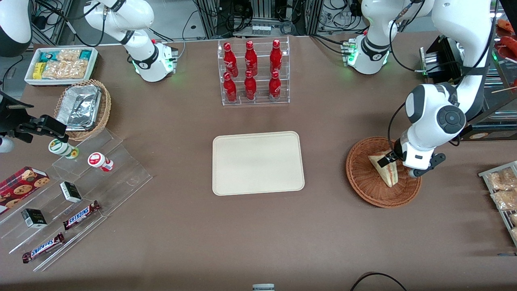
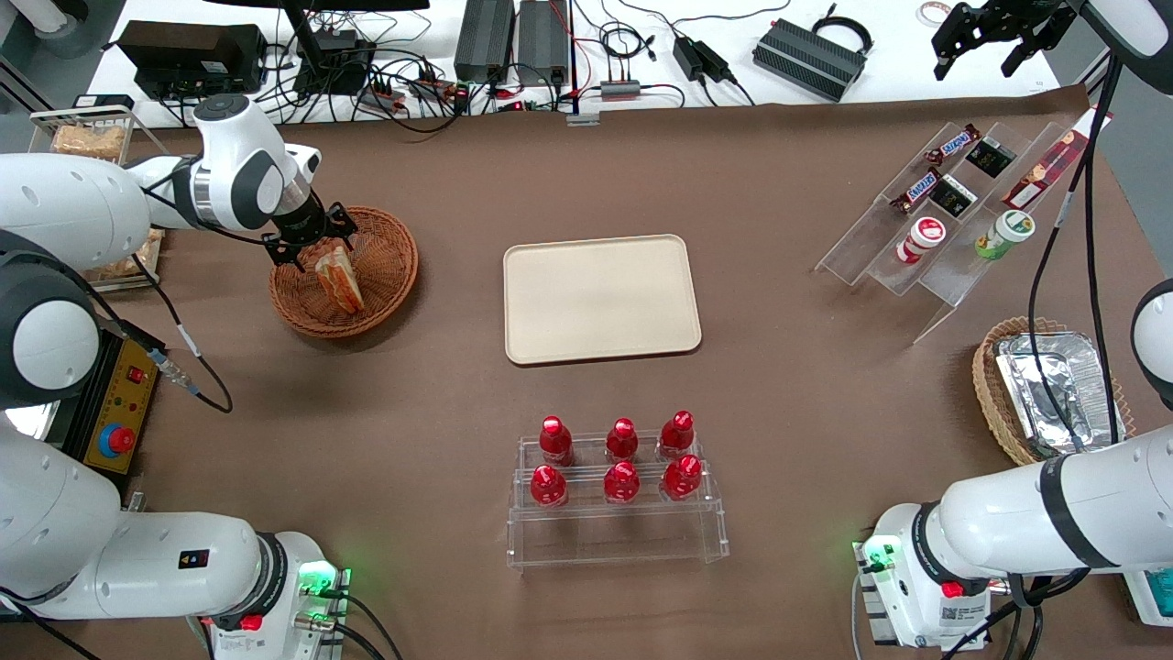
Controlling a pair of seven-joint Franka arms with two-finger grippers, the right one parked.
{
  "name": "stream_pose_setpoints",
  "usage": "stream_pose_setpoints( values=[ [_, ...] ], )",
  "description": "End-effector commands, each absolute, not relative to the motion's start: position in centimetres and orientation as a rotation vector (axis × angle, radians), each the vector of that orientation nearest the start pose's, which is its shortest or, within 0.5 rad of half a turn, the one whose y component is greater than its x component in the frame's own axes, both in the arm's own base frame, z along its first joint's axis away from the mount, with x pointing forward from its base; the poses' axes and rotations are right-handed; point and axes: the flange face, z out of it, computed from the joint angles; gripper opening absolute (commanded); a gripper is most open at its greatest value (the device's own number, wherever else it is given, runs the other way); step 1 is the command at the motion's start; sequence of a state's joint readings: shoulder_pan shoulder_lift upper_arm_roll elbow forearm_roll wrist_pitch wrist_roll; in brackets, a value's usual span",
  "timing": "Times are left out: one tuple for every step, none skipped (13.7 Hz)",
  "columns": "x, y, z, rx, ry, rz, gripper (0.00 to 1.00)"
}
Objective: Place sandwich from basket to tray
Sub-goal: 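Lower the open left gripper over the wrapped sandwich in the basket, then close the left gripper on the sandwich and lift it from the basket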
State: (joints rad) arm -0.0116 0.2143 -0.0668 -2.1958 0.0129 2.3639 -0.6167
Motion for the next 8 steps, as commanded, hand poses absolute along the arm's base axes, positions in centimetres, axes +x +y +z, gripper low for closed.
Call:
stream_pose_setpoints(
  values=[
    [54.6, -4.5, 27.1, -3.015, -0.843, 0.059, 1.00],
    [54.7, -4.4, 26.7, -3.014, -0.845, 0.062, 1.00],
    [54.6, -4.5, 26.3, -3.015, -0.843, 0.064, 1.00],
    [54.7, -4.5, 26.1, -3.016, -0.845, 0.060, 1.00],
    [54.6, -4.4, 25.7, -3.015, -0.843, 0.064, 1.00],
    [54.5, -4.4, 25.5, -3.014, -0.843, 0.067, 0.96],
    [54.5, -4.4, 25.4, -3.014, -0.845, 0.069, 0.86],
    [54.4, -4.4, 25.3, -3.013, -0.840, 0.073, 0.69]
  ],
)
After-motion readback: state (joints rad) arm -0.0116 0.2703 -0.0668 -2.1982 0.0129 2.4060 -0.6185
